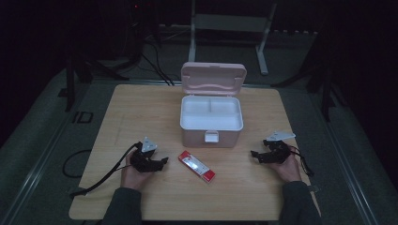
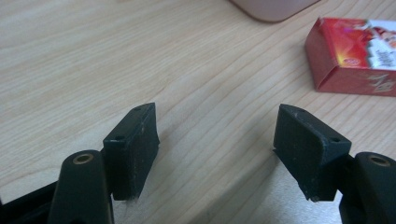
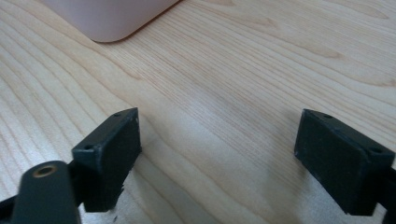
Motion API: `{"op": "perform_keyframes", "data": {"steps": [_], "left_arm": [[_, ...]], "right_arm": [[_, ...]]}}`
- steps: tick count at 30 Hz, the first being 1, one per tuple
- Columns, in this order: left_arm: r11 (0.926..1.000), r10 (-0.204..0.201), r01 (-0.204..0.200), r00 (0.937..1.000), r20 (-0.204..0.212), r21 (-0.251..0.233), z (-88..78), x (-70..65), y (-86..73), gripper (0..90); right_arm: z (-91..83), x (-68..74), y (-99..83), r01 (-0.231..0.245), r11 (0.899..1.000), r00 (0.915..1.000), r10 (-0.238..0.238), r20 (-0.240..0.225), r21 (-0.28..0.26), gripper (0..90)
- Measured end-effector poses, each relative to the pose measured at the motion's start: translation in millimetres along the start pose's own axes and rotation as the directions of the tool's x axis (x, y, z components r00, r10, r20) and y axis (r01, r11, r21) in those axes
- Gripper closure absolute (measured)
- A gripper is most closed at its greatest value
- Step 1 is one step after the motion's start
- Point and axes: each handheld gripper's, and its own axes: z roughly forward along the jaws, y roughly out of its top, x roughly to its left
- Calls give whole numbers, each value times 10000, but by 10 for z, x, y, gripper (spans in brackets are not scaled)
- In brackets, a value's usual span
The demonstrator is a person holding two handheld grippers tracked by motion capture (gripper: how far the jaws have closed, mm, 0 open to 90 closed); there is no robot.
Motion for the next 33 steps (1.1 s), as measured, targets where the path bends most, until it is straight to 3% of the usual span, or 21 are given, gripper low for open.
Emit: {"op": "perform_keyframes", "data": {"steps": [4,5,9,12,14,15,16,20,21,22,24,26,27,29,30,31,33], "left_arm": [[9983,181,-169,9996,206,-549,-91,-28,34,303],[9974,216,-195,9993,297,-694,-118,-37,45,295],[9937,369,-298,9973,637,-1083,-197,-63,83,281],[9890,739,-593,9917,1052,-1357,-258,-121,153,273],[9853,1145,-955,9844,1333,-1416,-281,-160,211,268],[9853,1145,-955,9844,1333,-1416,-281,-160,211,268],[9774,1620,-1351,9728,1655,-1625,-287,-222,285,268],[9639,2410,-2106,9502,1974,-1628,-248,-319,416,217],[9639,2410,-2106,9502,1974,-1628,-248,-319,416,202],[9576,2727,-2434,9381,2134,-1538,-220,-373,473,202],[9484,3087,-2798,9223,2325,-1494,-182,-437,531,181],[9366,3477,-3202,8996,2642,-1421,-124,-524,600,173],[9279,3723,-3485,8860,2765,-1327,-88,-576,638,171],[9070,4193,-4072,8487,3223,-1079,14,-694,718,162],[8997,4319,-4256,8363,3376,-968,52,-732,740,161],[8882,4497,-4526,8205,3530,-794,106,-777,765,160],[8664,4756,-4975,7955,3756,-432,228,-880,804,146]], "right_arm": [[-27,8,2,-143,9999,9998,144,113,-30,294],[-47,18,16,-327,9995,9995,327,-49,-38,318],[-94,71,64,-205,9997,9998,204,-35,-109,319],[-148,146,131,-1,9998,10000,0,-48,-210,318],[-176,191,166,75,9997,9999,-77,-80,-212,313],[-176,191,166,75,9997,9999,-77,-80,-212,313],[-186,207,178,146,9996,9999,-148,-69,-232,310],[-265,306,259,427,9987,9990,-430,-91,-292,301],[-265,306,259,427,9987,9990,-430,-91,-292,301],[-275,319,270,450,9985,9989,-453,-77,-313,300],[-294,339,291,479,9983,9988,-484,-119,-329,292],[-303,358,303,570,9978,9983,-573,-79,-338,291],[-309,363,309,592,9977,9981,-596,-121,-326,288],[-323,381,321,660,9973,9978,-663,-79,-327,287],[-331,385,326,676,9972,9976,-679,-109,-316,287],[-337,389,329,644,9975,9978,-648,-127,-296,287],[-350,388,331,687,9970,9976,-691,-81,-344,287]]}}
